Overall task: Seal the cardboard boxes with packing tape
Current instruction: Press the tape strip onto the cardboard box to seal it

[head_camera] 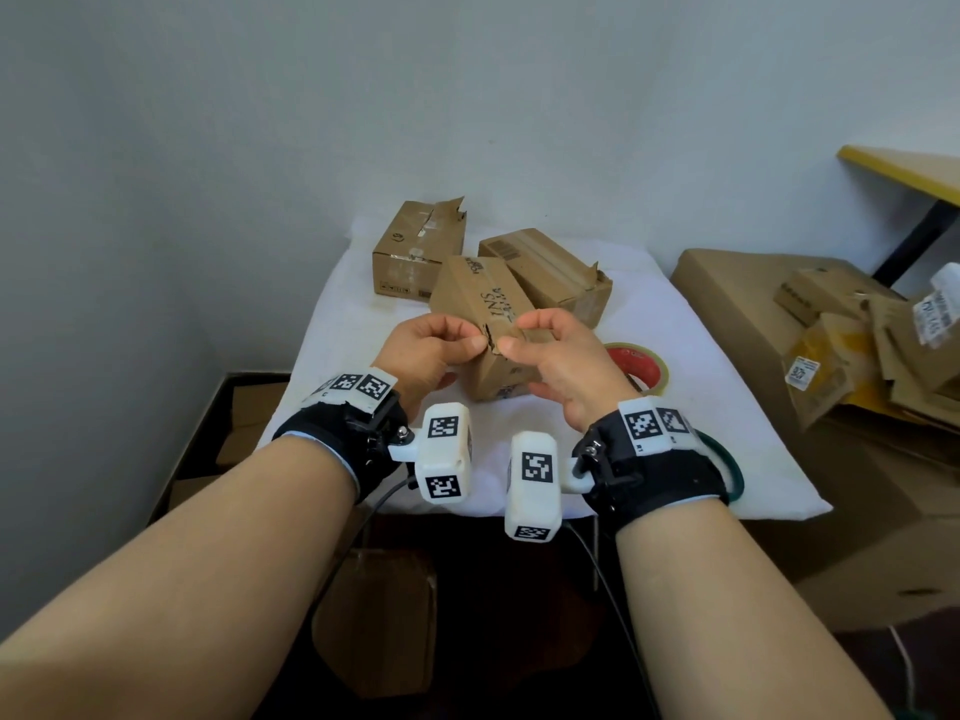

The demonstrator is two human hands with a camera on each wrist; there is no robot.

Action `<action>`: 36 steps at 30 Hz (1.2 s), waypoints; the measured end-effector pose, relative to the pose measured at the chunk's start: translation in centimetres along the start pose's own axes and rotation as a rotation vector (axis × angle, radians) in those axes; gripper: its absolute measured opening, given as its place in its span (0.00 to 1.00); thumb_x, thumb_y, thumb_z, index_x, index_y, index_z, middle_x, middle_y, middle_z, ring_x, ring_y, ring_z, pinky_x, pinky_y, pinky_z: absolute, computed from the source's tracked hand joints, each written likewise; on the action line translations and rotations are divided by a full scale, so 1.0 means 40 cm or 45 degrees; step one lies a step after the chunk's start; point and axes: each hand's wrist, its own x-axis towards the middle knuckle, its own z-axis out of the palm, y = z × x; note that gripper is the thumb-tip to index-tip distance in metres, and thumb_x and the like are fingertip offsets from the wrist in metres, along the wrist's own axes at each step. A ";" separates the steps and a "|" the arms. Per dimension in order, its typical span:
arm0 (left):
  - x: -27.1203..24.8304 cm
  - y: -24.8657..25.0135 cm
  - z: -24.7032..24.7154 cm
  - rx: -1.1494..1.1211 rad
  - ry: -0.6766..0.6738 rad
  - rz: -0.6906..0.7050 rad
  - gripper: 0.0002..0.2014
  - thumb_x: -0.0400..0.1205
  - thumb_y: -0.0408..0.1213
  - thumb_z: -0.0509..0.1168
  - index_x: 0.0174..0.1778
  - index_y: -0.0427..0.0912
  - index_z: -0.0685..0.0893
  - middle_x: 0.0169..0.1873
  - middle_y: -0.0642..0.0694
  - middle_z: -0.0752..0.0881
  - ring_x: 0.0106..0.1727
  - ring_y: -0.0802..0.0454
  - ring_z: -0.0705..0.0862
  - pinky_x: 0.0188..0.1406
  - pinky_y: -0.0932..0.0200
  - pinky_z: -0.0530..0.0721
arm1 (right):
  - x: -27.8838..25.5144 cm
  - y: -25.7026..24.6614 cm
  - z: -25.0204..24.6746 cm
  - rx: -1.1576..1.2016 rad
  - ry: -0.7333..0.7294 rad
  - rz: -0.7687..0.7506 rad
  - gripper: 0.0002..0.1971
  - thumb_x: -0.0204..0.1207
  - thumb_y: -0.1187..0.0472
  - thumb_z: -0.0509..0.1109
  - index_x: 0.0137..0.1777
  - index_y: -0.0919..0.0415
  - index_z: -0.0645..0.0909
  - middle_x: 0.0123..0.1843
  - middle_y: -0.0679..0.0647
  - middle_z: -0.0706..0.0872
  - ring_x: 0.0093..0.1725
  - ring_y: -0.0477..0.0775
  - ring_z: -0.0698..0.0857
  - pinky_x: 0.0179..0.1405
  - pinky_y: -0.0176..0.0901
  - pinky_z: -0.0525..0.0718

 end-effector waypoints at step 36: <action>0.040 0.009 -0.036 -0.055 0.110 -0.169 0.07 0.78 0.27 0.71 0.38 0.43 0.84 0.36 0.42 0.85 0.37 0.50 0.82 0.34 0.59 0.80 | 0.041 0.019 0.015 -0.245 -0.047 -0.137 0.09 0.75 0.60 0.81 0.52 0.49 0.87 0.62 0.50 0.88 0.59 0.51 0.86 0.55 0.44 0.82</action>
